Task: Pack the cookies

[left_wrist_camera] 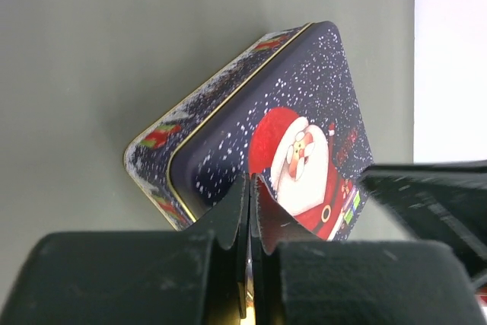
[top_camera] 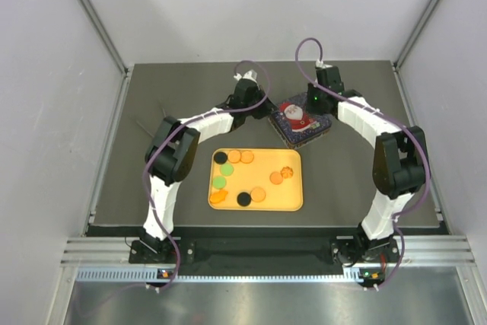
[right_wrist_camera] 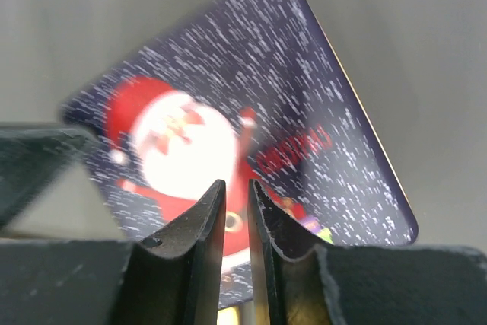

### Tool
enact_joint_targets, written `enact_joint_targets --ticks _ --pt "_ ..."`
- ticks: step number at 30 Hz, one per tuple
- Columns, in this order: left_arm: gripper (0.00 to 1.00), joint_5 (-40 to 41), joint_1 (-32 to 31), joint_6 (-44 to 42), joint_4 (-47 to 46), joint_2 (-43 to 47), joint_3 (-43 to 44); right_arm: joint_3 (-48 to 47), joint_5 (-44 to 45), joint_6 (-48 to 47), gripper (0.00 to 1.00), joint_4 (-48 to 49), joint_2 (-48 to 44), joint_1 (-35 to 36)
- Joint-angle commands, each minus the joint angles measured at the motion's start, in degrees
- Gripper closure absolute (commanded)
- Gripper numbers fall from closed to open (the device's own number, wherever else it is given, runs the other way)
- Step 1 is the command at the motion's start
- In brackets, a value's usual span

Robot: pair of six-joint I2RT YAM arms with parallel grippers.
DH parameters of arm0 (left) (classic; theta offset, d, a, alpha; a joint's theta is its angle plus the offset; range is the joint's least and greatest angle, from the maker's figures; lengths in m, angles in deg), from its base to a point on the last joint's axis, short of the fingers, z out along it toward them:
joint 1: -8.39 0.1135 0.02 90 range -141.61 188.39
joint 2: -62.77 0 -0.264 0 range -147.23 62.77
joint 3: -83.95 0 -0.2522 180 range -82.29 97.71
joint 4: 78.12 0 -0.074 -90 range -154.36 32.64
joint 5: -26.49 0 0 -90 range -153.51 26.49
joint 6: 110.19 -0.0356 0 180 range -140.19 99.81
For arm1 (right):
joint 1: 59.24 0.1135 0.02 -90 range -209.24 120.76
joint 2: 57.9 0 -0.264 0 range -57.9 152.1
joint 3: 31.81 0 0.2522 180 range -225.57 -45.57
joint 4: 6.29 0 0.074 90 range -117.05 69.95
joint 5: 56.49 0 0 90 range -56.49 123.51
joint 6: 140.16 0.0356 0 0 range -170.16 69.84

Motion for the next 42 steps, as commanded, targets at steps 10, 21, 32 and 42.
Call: enact_joint_targets --ticks 10,21,32,42 --pt "1.00 10.9 -6.9 6.6 1.0 5.8 -13.0 -10.9 -3.9 -0.7 0.77 -2.8 3.1 2.6" --pt "1.00 13.1 1.8 3.5 2.6 17.0 -16.6 -16.8 -4.2 -1.1 0.81 0.7 6.5 4.3" --pt "0.96 -6.8 7.2 4.1 -11.2 -2.8 -2.5 -17.4 -2.0 -0.3 0.84 0.7 9.6 6.5" --pt "0.83 -11.7 7.2 8.5 -20.2 -11.7 2.1 0.2 12.4 1.3 0.84 3.1 -7.6 6.5"
